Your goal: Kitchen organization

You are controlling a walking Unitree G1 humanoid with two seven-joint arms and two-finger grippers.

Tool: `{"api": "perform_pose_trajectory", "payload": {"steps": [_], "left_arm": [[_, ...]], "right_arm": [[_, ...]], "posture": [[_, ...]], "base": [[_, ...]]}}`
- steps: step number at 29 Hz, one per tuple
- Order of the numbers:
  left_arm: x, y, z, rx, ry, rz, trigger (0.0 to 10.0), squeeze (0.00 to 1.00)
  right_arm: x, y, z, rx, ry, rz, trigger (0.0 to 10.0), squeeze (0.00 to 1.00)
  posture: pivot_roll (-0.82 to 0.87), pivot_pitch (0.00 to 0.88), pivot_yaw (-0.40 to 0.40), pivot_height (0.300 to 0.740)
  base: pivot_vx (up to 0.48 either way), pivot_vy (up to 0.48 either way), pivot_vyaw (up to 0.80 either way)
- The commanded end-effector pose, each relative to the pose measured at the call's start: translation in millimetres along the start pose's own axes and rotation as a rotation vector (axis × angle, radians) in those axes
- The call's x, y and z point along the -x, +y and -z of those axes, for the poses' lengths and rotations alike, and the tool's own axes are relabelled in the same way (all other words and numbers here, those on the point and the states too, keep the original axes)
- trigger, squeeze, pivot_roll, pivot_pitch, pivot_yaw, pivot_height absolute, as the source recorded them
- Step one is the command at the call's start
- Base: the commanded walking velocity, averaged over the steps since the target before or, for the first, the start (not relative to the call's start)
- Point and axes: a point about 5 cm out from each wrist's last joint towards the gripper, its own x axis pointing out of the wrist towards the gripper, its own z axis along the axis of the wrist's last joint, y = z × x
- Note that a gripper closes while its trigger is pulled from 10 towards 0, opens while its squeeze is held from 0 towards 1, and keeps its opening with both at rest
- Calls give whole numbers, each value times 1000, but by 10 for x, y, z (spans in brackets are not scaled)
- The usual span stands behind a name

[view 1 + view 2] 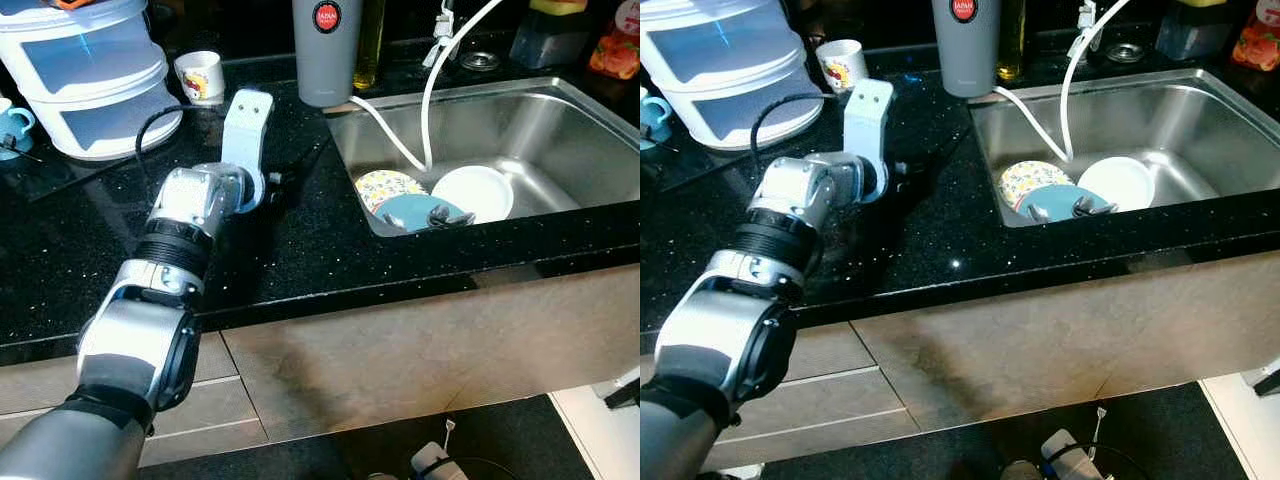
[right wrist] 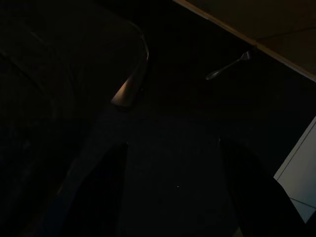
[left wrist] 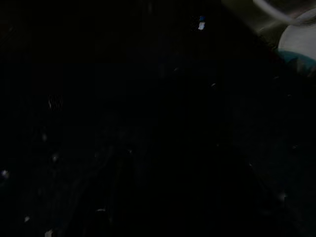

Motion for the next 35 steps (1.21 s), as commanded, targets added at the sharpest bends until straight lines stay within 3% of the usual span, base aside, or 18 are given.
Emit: {"api": "perform_pose_trajectory", "payload": {"steps": [1, 5, 8, 13, 14, 15, 16, 35], "left_arm": [[5, 91, 69, 15, 36, -28, 10000, 0], [-11, 86, 161, 46, 90, -9, 10000, 0], [-34, 46, 336, 48, 185, 58, 10000, 0], [-43, 74, 415, 56, 220, 63, 10000, 0], [-43, 78, 429, 52, 226, 71, 5608, 0], [-45, 80, 435, 59, 225, 75, 2471, 0], [-45, 89, 444, 54, 227, 74, 0, 0], [-35, 142, 544, 37, 280, 87, 0, 0]], "right_arm": [[4, 21, 34, -12, 13, -1, 10000, 0], [4, 20, 33, -13, 12, 0, 10000, 0], [4, 20, 32, -18, 12, 3, 10000, 0], [3, 18, 30, -18, 12, 4, 10000, 0], [3, 18, 29, -19, 11, 5, 10000, 0], [3, 17, 29, -19, 11, 6, 10000, 0], [3, 17, 29, -22, 11, 7, 10000, 0], [-1, 20, 23, -30, 12, 13, 10000, 0]], "posture": [[-94, 55, 26, 740], [-93, 58, 26, 740], [-92, 57, 28, 740], [-91, 61, 28, 740], [-93, 61, 29, 740], [-94, 60, 29, 740], [-96, 61, 31, 740], [-88, 53, 33, 740]], "base": [[0, 0, 0], [0, 0, 0], [0, 0, 0], [0, 0, 0], [0, 0, 0], [0, 0, 0], [0, 0, 0], [0, 0, 0]]}}
